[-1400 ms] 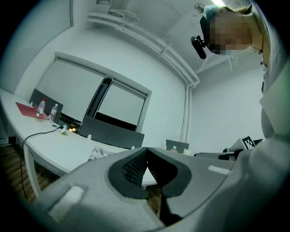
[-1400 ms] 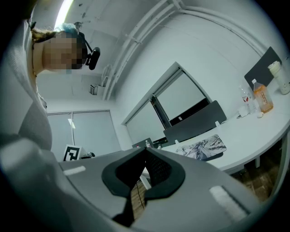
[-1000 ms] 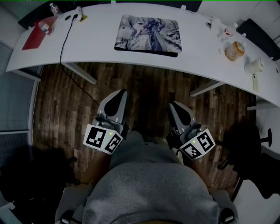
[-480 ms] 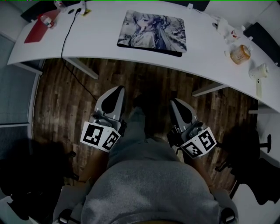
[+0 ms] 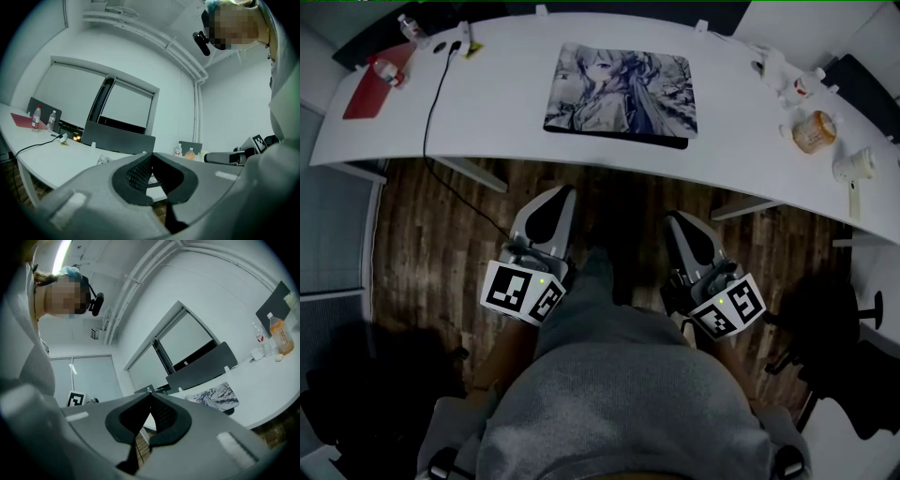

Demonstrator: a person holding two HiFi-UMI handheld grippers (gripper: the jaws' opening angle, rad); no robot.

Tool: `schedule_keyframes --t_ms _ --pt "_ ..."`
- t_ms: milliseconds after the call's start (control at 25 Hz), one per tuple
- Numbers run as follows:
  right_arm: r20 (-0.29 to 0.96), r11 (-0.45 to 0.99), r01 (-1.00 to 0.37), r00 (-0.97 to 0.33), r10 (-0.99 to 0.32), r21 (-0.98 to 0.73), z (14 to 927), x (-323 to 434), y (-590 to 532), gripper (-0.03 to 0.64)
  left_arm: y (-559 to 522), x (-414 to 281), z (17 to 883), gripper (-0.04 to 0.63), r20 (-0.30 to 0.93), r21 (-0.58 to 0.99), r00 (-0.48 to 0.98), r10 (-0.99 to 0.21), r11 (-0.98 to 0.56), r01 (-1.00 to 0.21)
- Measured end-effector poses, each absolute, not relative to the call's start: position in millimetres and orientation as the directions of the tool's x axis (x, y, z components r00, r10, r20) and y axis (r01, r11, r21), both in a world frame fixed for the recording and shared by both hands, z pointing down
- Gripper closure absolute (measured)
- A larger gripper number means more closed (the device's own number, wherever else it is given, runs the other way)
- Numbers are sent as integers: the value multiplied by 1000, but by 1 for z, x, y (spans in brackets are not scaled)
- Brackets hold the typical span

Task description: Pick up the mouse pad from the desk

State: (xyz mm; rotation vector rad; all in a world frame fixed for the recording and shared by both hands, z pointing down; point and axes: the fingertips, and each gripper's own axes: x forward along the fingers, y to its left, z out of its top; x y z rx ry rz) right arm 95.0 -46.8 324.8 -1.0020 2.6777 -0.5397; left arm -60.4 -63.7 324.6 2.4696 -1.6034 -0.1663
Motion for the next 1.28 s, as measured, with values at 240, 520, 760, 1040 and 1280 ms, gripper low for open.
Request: schedule_keyframes --t_ms 240,520,760,1040,1280 --pt "-93 683 -604 -717 -691 -411 324 87 -92 615 -111 -71 325 597 3 221 428 -904 -417 -882" --pt "-96 679 -597 -717 -691 -427 315 64 -142 615 -167 -87 325 597 6 237 442 -897 -428 -872" --pt "-104 670 -613 -701 -706 -417 311 58 -175 615 -200 -95 323 597 5 228 462 -887 -449 -864" --pt "-112 664 -623 -689 -716 -413 310 50 -214 615 -238 -100 320 597 4 223 484 -875 -471 -854" --pt "-112 655 -633 -679 -726 -412 307 45 -245 615 -268 -109 314 597 -5 215 494 -870 -483 -849"
